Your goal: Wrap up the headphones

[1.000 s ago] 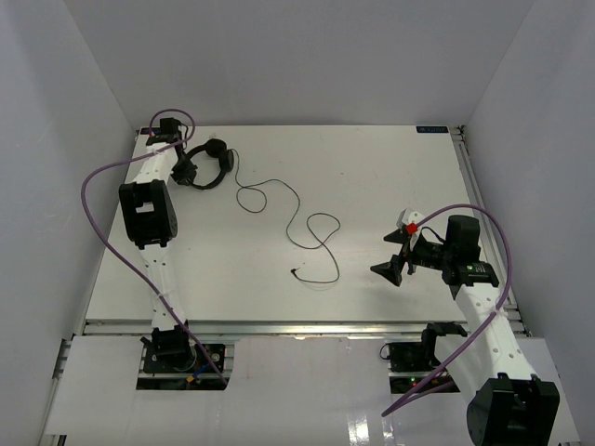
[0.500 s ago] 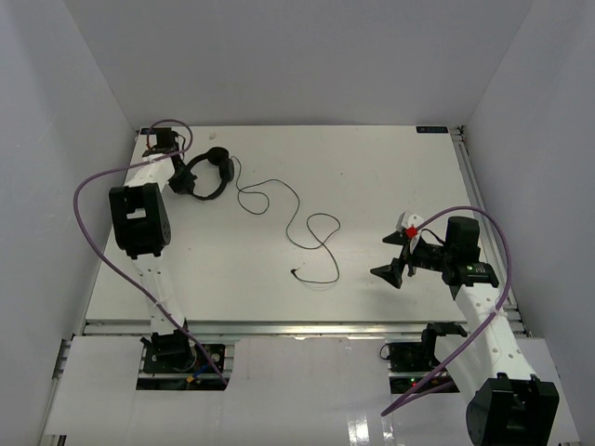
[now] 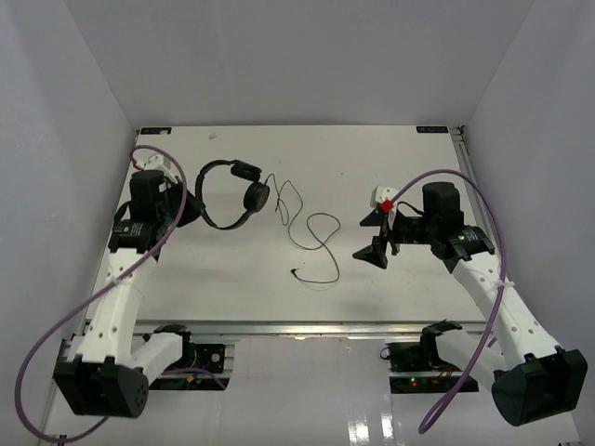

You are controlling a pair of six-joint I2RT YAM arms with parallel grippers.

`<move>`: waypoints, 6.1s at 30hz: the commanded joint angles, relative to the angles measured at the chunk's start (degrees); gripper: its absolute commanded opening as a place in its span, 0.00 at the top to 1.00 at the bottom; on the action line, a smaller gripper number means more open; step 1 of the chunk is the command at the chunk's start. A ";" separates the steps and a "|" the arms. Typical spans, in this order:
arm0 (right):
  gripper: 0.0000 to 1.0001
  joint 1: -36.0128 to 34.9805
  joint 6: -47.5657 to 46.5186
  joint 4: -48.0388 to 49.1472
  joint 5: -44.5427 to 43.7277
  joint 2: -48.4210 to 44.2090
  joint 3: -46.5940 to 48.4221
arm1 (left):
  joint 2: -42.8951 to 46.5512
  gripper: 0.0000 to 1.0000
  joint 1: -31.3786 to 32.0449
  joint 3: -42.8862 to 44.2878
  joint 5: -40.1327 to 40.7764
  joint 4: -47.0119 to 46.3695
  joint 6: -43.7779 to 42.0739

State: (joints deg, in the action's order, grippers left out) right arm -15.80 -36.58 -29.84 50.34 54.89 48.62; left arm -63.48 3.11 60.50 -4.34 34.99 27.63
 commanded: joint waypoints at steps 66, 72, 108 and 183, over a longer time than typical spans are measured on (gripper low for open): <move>0.92 -23.13 26.89 45.43 9.56 21.26 7.70 | 18.02 1.00 2.25 13.02 -14.57 3.50 30.54; 0.92 -23.83 14.14 26.79 -0.76 17.29 11.64 | 16.29 1.00 2.34 11.30 -8.83 0.99 31.50; 0.92 -37.21 -28.84 9.84 -60.98 13.62 19.83 | -11.82 1.00 19.29 10.05 0.79 -4.88 -2.45; 0.92 -20.80 3.17 15.21 -41.12 32.65 29.21 | 3.00 1.00 28.26 -9.01 -19.73 -6.15 -9.22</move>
State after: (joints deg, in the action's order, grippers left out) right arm -37.23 -39.20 -19.02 14.59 85.72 75.65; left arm -60.88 30.77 51.05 -20.42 31.20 16.97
